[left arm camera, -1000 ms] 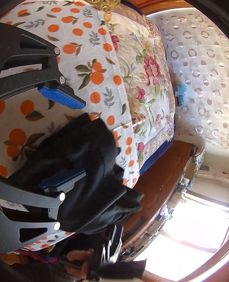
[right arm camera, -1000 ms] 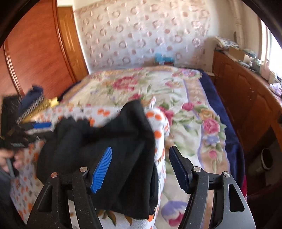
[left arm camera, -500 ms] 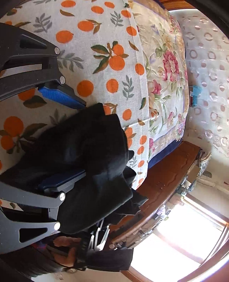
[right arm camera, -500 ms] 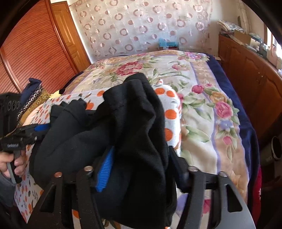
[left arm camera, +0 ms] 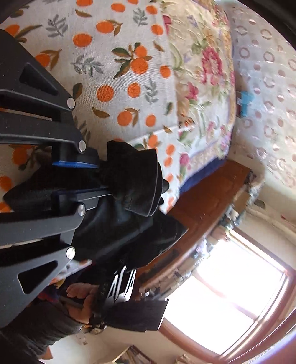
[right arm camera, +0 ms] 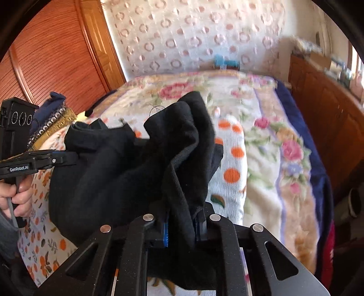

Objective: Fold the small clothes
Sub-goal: 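Grasp the folded shirt with both tools and lift it off the bed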

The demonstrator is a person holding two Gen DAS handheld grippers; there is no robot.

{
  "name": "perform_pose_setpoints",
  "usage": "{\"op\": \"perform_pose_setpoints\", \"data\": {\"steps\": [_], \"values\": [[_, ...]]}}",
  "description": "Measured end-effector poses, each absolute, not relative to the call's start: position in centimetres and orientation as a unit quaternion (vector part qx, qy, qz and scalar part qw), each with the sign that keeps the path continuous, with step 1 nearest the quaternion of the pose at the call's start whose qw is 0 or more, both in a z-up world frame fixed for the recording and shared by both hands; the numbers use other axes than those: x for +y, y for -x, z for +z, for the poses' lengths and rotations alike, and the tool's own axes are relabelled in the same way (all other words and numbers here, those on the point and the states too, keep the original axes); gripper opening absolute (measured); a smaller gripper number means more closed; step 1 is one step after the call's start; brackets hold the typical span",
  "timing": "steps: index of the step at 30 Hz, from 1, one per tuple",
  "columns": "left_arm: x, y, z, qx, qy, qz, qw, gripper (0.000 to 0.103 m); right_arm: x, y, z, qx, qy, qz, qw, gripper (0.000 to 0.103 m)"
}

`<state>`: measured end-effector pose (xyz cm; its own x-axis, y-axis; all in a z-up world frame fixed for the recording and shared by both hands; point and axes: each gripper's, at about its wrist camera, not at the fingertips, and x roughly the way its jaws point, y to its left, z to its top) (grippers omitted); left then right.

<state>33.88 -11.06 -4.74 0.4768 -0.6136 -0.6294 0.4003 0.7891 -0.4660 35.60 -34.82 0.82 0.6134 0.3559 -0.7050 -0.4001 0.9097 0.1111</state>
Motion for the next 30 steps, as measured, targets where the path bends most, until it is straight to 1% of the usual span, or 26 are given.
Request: {"op": "perform_pose_setpoints", "data": {"steps": [5, 10, 19, 25, 30], "values": [[-7.6, -30.6, -0.9, 0.368, 0.138, -0.306, 0.867, 0.014, -32.5, -34.1, 5.0, 0.336, 0.047, 0.232, 0.912, 0.014], [-1.3, -27.2, 3.0, 0.32, 0.139, -0.277, 0.895, 0.014, -27.8, -33.3, 8.3, 0.293, 0.069, 0.278, 0.912, 0.014], [12.8, -22.4, 7.4, 0.267, 0.135, -0.161, 0.941, 0.014, -13.1, -35.3, 12.2, 0.231, 0.112, 0.382, 0.888, 0.014], [21.2, -20.8, 7.6, 0.25, 0.16, -0.088, 0.951, 0.014, -3.2, -39.0, 13.2, 0.219, 0.131, 0.439, 0.862, 0.014], [25.6, -21.1, 5.6, 0.257, 0.184, -0.047, 0.948, 0.014, 3.0, -42.8, 12.7, 0.231, 0.141, 0.467, 0.842, 0.014]]}}
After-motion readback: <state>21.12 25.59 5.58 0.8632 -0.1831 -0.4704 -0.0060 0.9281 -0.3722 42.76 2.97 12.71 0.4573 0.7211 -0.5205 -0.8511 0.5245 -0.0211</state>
